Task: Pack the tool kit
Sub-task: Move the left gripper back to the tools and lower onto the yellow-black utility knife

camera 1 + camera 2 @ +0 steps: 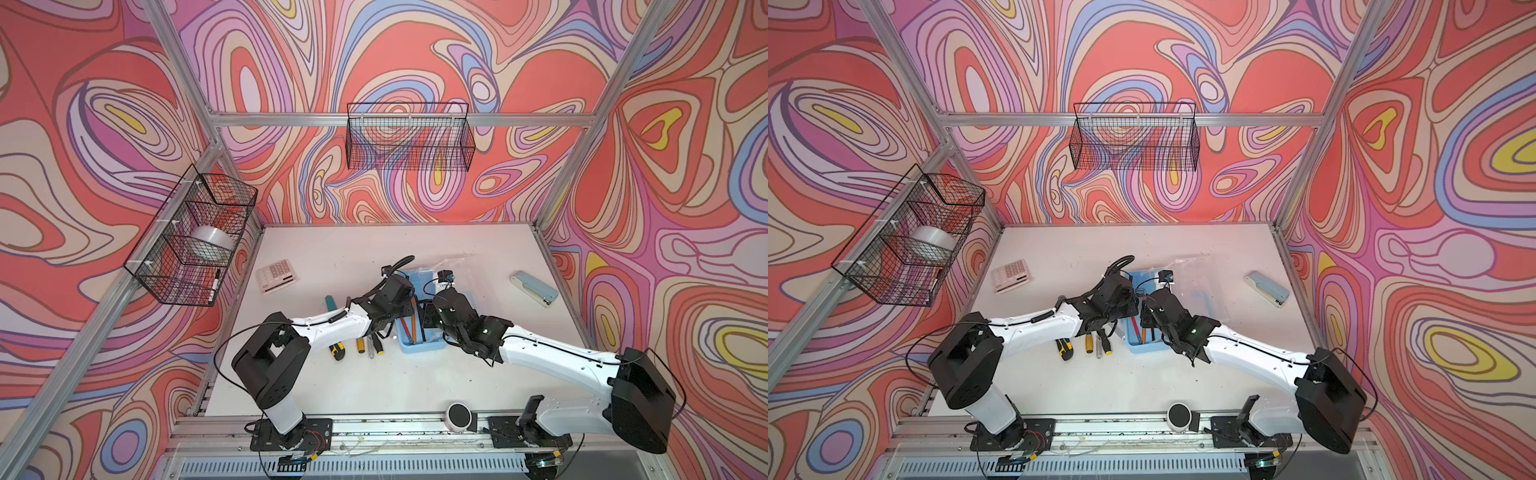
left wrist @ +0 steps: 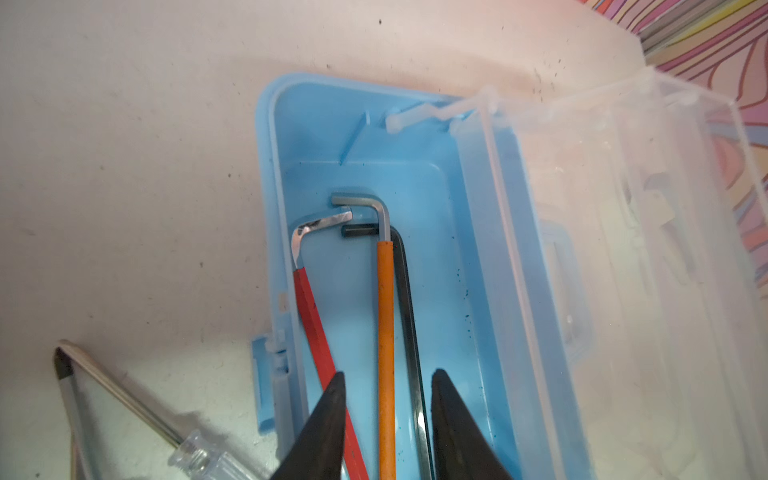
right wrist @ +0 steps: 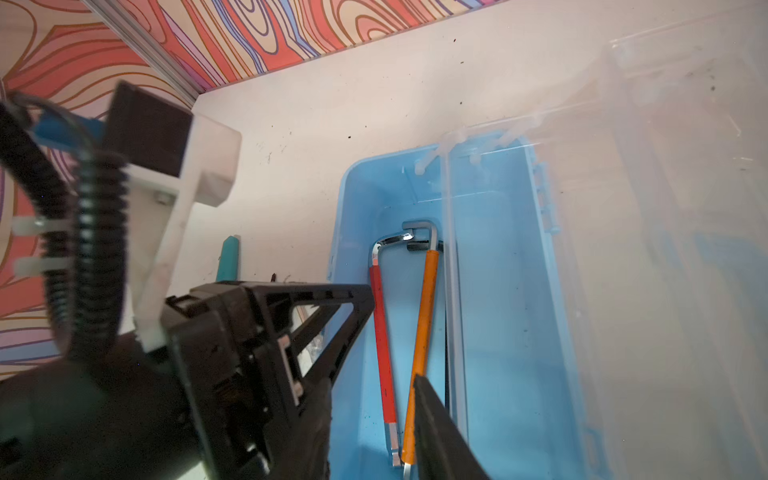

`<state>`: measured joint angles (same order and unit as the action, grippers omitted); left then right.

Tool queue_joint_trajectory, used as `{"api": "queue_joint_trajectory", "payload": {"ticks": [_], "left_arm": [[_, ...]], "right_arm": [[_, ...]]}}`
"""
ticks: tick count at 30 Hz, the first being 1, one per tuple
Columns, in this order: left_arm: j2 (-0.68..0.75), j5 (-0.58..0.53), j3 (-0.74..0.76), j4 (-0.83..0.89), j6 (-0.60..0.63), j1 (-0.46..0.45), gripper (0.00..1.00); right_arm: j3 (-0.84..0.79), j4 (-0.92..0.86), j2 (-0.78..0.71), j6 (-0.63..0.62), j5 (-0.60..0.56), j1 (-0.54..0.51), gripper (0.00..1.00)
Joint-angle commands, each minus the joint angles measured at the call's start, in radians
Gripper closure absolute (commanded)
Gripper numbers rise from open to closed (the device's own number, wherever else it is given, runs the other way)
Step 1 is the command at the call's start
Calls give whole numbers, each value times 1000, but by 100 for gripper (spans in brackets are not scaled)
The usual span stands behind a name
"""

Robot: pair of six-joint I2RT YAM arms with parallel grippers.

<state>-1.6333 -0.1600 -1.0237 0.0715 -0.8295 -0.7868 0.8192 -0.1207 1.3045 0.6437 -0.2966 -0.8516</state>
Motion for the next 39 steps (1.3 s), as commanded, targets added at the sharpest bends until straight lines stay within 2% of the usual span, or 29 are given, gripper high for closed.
{"api": "queue_joint_trajectory", "payload": {"ticks": [1,5,11,20,26,39], "left_arm": [[85,-95,22,76,30,-2,53],[197,-176,76,141,41,1,45],[376,-264,163,306,27,38,39],[578,-287,320,497,-44,151,36],[549,-252,367,529,-61,182,36],[418,-153,462,372,-95,202,36]], "right_arm": [[33,-10,-15,-40,28,2,62],[99,-44,34,-70,93,2,56],[152,-62,95,-94,163,-1,52],[184,-70,144,-120,201,-18,35],[195,-74,182,-115,222,-24,35],[199,-83,217,-107,218,-23,35]]}}
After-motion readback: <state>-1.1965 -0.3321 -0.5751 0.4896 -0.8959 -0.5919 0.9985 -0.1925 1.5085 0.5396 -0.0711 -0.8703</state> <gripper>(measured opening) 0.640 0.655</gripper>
